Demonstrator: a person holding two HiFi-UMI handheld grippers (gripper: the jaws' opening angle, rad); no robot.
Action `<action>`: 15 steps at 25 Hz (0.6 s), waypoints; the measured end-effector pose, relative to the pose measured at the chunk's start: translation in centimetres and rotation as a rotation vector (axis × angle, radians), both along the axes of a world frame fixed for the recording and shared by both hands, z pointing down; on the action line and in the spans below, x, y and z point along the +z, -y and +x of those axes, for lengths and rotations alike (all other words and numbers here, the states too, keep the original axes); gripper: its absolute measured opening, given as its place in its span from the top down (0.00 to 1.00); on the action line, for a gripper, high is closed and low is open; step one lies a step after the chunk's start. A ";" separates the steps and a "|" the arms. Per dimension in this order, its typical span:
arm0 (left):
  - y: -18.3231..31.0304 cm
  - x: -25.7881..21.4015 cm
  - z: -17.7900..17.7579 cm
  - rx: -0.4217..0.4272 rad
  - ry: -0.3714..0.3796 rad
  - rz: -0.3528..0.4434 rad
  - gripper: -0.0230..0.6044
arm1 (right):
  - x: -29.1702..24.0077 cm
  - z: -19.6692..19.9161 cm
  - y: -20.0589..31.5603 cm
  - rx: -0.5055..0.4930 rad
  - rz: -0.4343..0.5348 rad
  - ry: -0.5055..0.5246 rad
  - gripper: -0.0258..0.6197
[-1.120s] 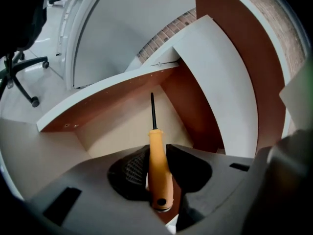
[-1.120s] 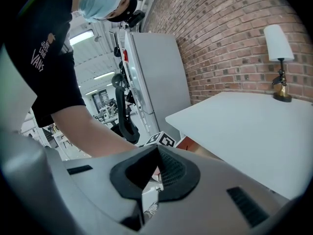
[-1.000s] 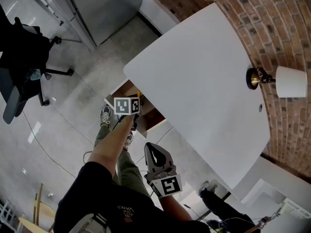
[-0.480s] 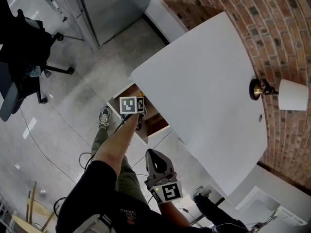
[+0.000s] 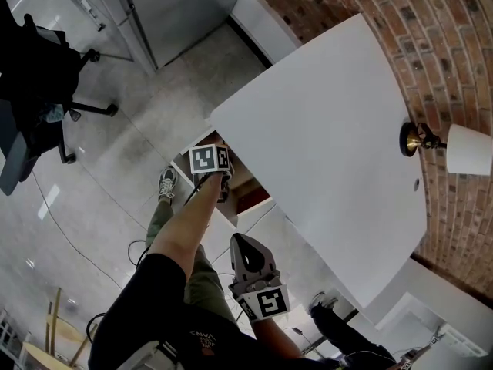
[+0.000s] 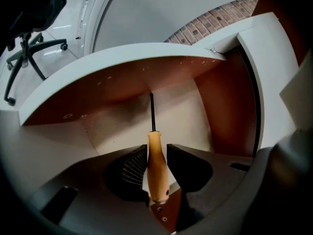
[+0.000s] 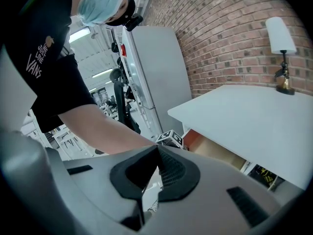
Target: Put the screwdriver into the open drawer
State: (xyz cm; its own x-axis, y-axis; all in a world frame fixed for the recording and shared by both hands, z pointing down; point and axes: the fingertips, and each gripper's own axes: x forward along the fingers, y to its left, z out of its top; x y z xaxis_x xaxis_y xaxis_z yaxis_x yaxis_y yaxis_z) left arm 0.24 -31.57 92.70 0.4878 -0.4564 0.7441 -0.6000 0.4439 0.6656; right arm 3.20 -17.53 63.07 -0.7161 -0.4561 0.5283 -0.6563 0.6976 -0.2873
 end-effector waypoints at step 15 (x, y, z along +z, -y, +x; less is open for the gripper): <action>0.0 -1.3 0.1 0.051 0.017 0.081 0.78 | -0.2 0.2 -0.2 0.005 0.002 0.007 0.97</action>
State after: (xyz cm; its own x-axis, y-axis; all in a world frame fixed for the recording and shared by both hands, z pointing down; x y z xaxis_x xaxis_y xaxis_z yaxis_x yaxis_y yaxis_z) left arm 0.30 -31.54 91.40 0.4998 -0.4900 0.7142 -0.6318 0.3577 0.6876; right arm 3.38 -17.37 62.90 -0.7171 -0.4610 0.5227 -0.6582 0.6946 -0.2903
